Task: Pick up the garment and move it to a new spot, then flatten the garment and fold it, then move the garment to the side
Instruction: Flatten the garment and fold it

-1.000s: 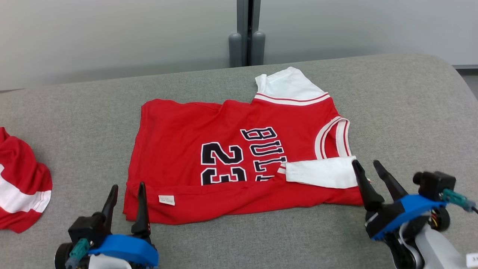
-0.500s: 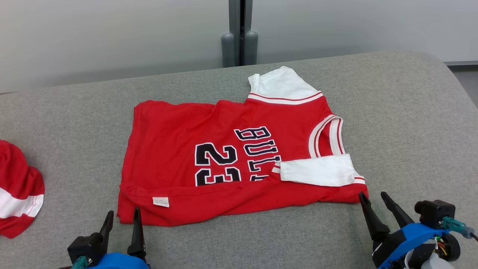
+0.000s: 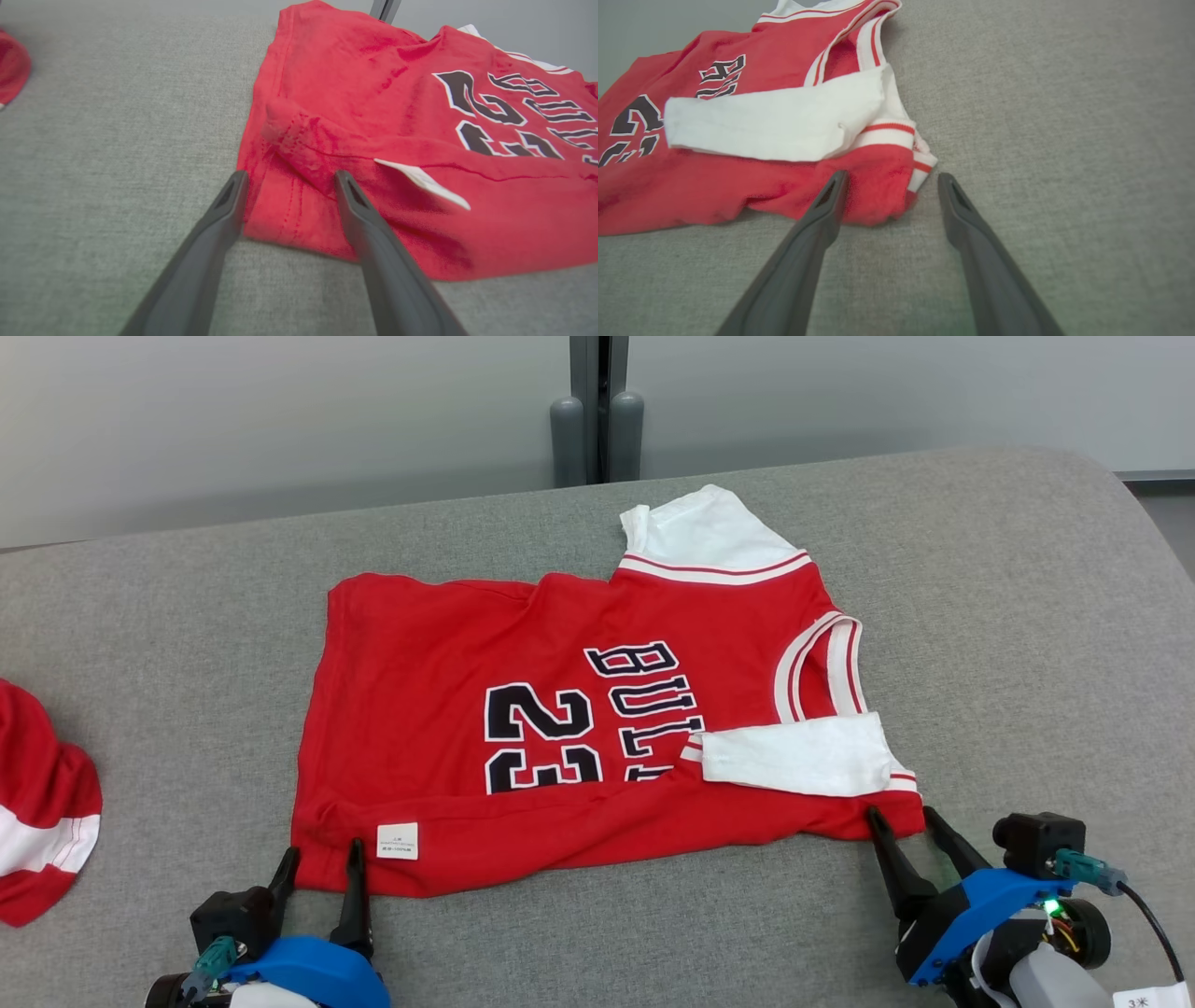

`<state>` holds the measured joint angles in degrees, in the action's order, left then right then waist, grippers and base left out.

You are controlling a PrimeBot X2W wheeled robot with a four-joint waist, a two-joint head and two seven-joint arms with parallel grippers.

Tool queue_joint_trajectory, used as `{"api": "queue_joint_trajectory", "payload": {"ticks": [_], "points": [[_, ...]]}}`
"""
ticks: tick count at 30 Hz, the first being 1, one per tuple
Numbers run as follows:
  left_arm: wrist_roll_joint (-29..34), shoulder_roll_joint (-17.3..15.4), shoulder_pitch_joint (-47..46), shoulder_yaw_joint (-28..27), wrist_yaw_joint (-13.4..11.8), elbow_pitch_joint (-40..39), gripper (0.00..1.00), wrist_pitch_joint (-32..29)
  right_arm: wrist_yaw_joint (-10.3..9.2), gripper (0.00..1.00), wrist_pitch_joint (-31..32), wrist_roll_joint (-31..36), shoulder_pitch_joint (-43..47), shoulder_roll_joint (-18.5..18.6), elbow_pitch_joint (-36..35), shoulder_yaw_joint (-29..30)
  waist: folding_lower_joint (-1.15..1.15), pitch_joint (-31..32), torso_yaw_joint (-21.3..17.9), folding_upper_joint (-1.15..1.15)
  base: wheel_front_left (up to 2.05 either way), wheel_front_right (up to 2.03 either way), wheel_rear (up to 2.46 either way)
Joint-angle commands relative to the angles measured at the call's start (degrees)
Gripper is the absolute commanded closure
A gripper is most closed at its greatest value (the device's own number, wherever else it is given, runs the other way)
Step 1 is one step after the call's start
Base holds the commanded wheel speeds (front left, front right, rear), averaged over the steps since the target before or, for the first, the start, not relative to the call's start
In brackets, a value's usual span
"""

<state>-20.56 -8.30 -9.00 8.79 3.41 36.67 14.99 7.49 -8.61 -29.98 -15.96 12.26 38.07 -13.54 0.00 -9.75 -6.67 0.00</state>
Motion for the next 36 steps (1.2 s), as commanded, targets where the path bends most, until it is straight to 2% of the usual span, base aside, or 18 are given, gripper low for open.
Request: {"api": "queue_joint_trajectory", "payload": {"ticks": [1, 2, 3, 4, 5, 6, 13, 19, 24, 28, 33, 36], "points": [[0.5, 0.1, -1.0, -0.1, 0.2, 0.9, 0.00, 0.3, 0.01, 0.00, -0.5, -0.4, -1.3, -0.6, 1.1, -0.6, 0.00, -0.1, 0.1, 0.00, 0.00, 0.00, 0.00], [0.5, 0.1, -1.2, -0.1, 0.4, 1.4, 0.00, 0.3, 0.01, 0.00, -0.7, -0.4, -1.4, -0.8, 1.6, -0.9, 0.00, -0.1, 0.1, 0.00, 0.00, 0.00, 0.00], [0.5, 0.3, -1.4, -0.2, 0.5, 1.9, 0.55, 0.2, 0.01, 0.59, -1.0, -0.8, -1.7, -1.0, 2.0, -1.3, 0.00, -0.1, 0.2, 0.00, 0.00, 0.00, 0.00], [0.5, 0.4, -1.6, -0.3, 0.5, 2.2, 0.67, 0.2, 0.01, 0.87, -1.3, -1.1, -1.8, -1.1, 2.4, -1.5, 0.00, -0.1, 0.2, 0.00, 0.00, 0.00, 0.00], [0.5, 0.6, -1.6, -0.4, 0.6, 2.3, 0.95, 0.2, 0.01, 1.00, -1.7, -1.5, -1.9, -1.3, 2.7, -1.8, 0.00, -0.1, 0.3, 0.00, 0.00, 0.00, 0.00], [0.6, 0.7, -1.6, -0.5, 0.7, 2.4, 1.00, 0.2, 0.01, 1.00, -1.9, -1.8, -2.0, -1.4, 2.9, -2.1, 0.00, 0.0, 0.4, 0.00, 0.00, 0.00, 0.00], [1.0, 1.1, 0.0, -2.4, 1.0, 0.7, 1.00, 0.2, 0.01, 1.00, -4.3, -3.9, -1.7, -1.2, 3.5, -3.6, 0.00, 0.9, 0.6, 0.00, 0.00, 0.00, 0.00], [1.8, 2.0, 3.4, -3.9, 0.4, -4.4, 1.00, 0.2, 0.01, 1.00, -5.4, -5.8, 1.0, -0.5, 1.0, -4.6, 0.00, 2.4, 0.7, 0.00, 0.00, 0.00, 0.00], [2.1, 2.3, 8.4, -5.2, 0.0, -9.8, 1.00, 0.2, 0.01, 1.00, -5.5, -6.8, 5.6, 0.9, -3.8, -4.4, 0.00, 3.8, 1.0, 0.00, 0.00, 0.00, 0.00], [2.0, 2.8, 12.9, -5.6, -1.3, -14.2, 1.00, 0.2, 0.01, 1.00, -4.6, -6.9, 11.0, 2.0, -8.8, -2.7, 0.00, 4.6, 1.7, 0.00, 0.00, 0.00, 0.00], [1.4, 3.4, 18.4, -5.1, -2.7, -18.6, 1.00, -0.4, 0.00, 1.00, -1.1, -5.9, 18.4, 2.4, -15.9, 0.1, 0.00, 5.2, 2.2, 0.00, 0.00, 0.00, 0.00], [1.3, 3.3, 21.1, -4.7, -2.9, -20.3, 1.00, -1.1, 0.01, 1.00, 1.9, -4.9, 22.8, 1.2, -19.9, 1.9, 0.00, 5.8, 2.6, 0.00, 0.00, 0.00, 0.00]]}}
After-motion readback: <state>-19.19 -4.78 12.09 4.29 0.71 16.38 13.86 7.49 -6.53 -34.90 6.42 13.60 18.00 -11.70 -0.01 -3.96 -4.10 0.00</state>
